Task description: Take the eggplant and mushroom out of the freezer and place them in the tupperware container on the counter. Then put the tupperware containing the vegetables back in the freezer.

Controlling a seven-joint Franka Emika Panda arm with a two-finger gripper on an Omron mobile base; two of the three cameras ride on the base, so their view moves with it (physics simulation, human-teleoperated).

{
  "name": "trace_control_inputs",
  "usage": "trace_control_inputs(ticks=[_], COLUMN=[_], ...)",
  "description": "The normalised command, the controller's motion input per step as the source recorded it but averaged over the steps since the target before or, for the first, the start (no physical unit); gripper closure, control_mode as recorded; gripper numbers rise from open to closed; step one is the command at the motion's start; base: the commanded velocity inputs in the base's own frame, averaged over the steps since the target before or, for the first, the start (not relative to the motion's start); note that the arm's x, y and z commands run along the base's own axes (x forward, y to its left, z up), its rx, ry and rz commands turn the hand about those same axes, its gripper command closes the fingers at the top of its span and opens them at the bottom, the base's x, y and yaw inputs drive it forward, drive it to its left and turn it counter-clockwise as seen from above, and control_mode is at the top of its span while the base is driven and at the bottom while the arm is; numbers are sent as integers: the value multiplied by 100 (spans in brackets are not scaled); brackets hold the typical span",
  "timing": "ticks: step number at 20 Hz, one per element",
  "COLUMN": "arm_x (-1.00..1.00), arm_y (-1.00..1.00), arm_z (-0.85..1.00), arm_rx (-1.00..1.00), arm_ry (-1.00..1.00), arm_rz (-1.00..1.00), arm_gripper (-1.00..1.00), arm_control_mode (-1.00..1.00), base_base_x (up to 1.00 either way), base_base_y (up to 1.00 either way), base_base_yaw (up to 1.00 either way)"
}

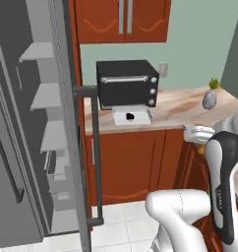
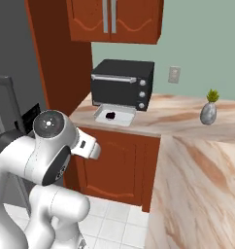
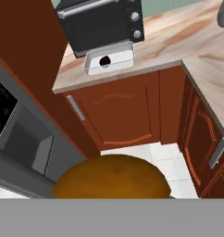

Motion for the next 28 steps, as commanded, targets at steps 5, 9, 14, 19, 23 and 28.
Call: trace_control_inputs(ticks=[5, 9, 14, 19, 23, 28], arm_x=[0, 0, 0, 0, 18, 48], arm_y=[0, 0, 0, 0, 14, 65], arm_z=[0, 0, 0, 0, -10, -56], arm_rx=[0, 0, 0, 0, 0, 0], arm_ry=[0, 0, 0, 0, 11, 25], arm_rz=[0, 0, 0, 0, 0, 0], arm_gripper=[100, 100, 100, 100, 100, 100], arm_control_mode=[100, 100, 100, 100, -100, -100], base_base_x=[14, 95, 100, 88, 25, 0], base_base_y=[-37, 0, 0, 5, 9, 0], base_base_yaw=[0, 0, -2, -1, 0, 0])
